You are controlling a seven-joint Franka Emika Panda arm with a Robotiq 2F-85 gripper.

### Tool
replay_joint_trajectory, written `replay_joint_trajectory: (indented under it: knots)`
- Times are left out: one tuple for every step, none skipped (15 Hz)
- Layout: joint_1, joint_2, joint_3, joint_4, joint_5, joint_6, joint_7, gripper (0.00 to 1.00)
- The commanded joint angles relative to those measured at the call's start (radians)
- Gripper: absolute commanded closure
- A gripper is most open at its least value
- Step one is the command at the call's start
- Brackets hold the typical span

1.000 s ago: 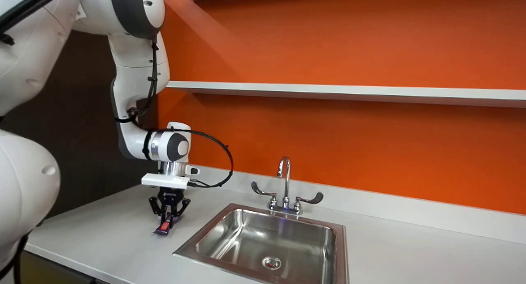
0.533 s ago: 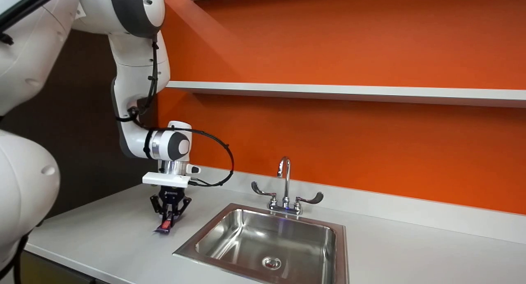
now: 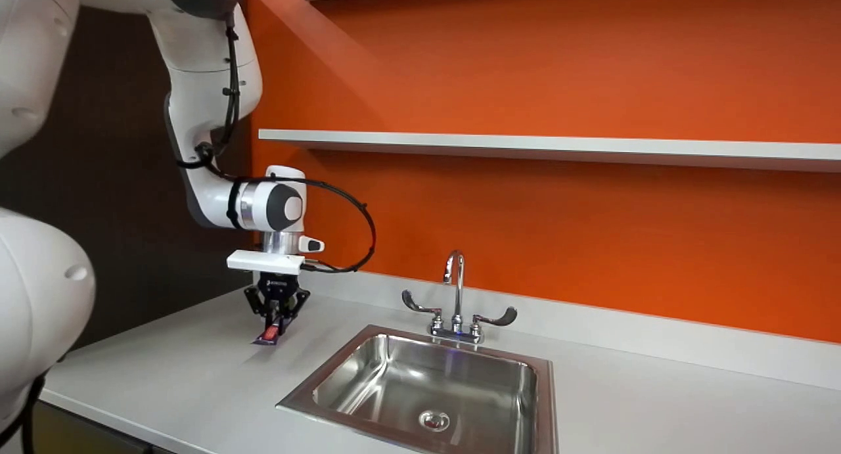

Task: Put the chocolate bar on the bottom shelf

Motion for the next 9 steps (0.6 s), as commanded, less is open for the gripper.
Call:
replay_joint_trajectory:
  knots:
    - [-0.011,-0.171,0.006,-0.109,0.024,-0.025,0.031,0.93]
    - [-0.013,-0.215,0.007,-0.131,0.032,-0.030,0.034,0.93]
    - [-0.014,-0.253,0.007,-0.148,0.043,-0.035,0.034,0.93]
    - [-0.014,-0.300,0.005,-0.166,0.057,-0.043,0.038,0.93]
    - [-0.013,-0.344,0.003,-0.180,0.072,-0.052,0.041,0.93]
    - [-0.012,-0.389,0.000,-0.191,0.088,-0.060,0.043,0.93]
    - [-0.010,-0.434,-0.004,-0.199,0.100,-0.070,0.049,0.93]
    - [-0.009,-0.483,-0.009,-0.206,0.109,-0.080,0.052,0.93]
    - [-0.007,-0.525,-0.014,-0.209,0.115,-0.094,0.059,0.93]
